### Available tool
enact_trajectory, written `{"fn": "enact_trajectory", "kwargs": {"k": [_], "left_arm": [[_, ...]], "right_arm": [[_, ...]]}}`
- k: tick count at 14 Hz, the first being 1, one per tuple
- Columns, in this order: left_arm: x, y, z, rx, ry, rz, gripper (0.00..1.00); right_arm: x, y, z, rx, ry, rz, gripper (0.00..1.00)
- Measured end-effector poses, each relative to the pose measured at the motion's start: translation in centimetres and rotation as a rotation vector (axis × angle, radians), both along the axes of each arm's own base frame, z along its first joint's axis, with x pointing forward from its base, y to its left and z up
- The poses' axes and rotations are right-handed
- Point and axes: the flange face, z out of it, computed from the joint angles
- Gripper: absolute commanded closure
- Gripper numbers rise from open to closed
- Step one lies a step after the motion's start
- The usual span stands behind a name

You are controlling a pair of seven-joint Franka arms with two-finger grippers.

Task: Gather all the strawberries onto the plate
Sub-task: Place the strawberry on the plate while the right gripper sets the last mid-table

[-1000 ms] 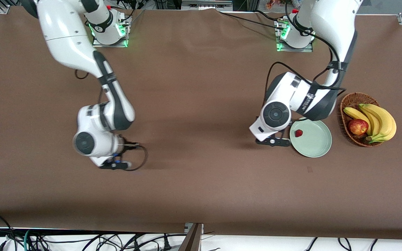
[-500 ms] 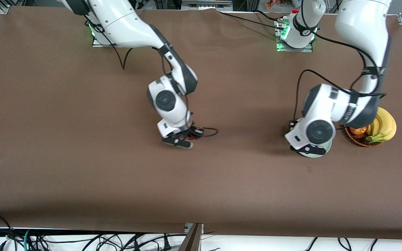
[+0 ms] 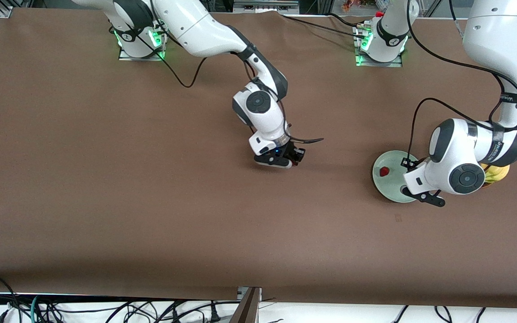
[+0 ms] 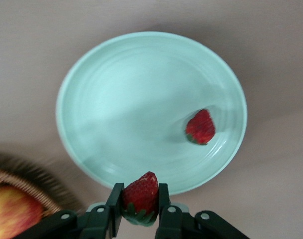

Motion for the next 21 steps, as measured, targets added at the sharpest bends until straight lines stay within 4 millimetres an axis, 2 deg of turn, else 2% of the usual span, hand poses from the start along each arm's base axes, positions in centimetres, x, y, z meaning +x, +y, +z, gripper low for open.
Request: {"fn": "enact_trajectory", "kwargs": {"k": [1, 4, 6, 7, 8, 9, 10, 12, 14, 15, 18, 21], "left_arm": [[-0.2, -0.1, -0.7, -0.018, -0.006, -0.018, 0.9], [-0.8, 1.5, -2.5, -0.073, -0.038, -0.052, 0.83], [-1.4, 2.4, -3.5, -0.121, -0.043, -0.032, 0.7], [-1.5, 2.4, -3.7, -0.134, -0.043, -0.026, 0.41], [-1.6, 2.2, -3.8, -0.137, -0.042, -0.025, 0.0], [-1.6, 2.0, -3.8, -0.14, -0.043, -0.029, 0.0], [-1.6, 1.8, -3.7, -0.141, -0.044, -0.032, 0.0], [-1.4, 1.4, -3.4, -0.144, -0.051, -0.038, 0.0], [-1.2, 0.6, -1.9, -0.148, -0.063, -0.052, 0.0], [-0.9, -0.3, -0.6, -0.153, -0.071, -0.065, 0.0], [-0.2, -4.8, 3.6, -0.164, -0.084, -0.068, 0.0], [-0.9, -12.0, 5.4, -0.147, -0.11, 0.03, 0.0]], "right_arm": [[-0.2, 0.4, -0.5, 0.006, -0.006, 0.0, 0.01], [0.8, 0.0, -0.3, 0.012, -0.025, -0.007, 0.0], [2.5, -0.9, 0.9, 0.0, -0.031, -0.015, 0.0], [3.5, -1.8, 1.6, -0.031, -0.018, -0.002, 0.0], [4.8, -2.9, 2.9, -0.07, -0.001, 0.035, 0.0], [6.3, -4.6, 4.9, -0.113, 0.02, 0.088, 0.0], [8.1, -6.9, 7.4, -0.151, 0.047, 0.137, 0.0], [11.8, -13.2, 12.6, -0.206, 0.109, 0.213, 0.0], [14.7, -20.3, 17.1, -0.242, 0.168, 0.261, 0.0], [15.5, -23.7, 18.9, -0.269, 0.205, 0.283, 0.0], [16.3, -31.9, 23.3, -0.353, 0.292, 0.335, 0.0], [16.1, -38.4, 27.0, -0.413, 0.363, 0.343, 0.0]]}}
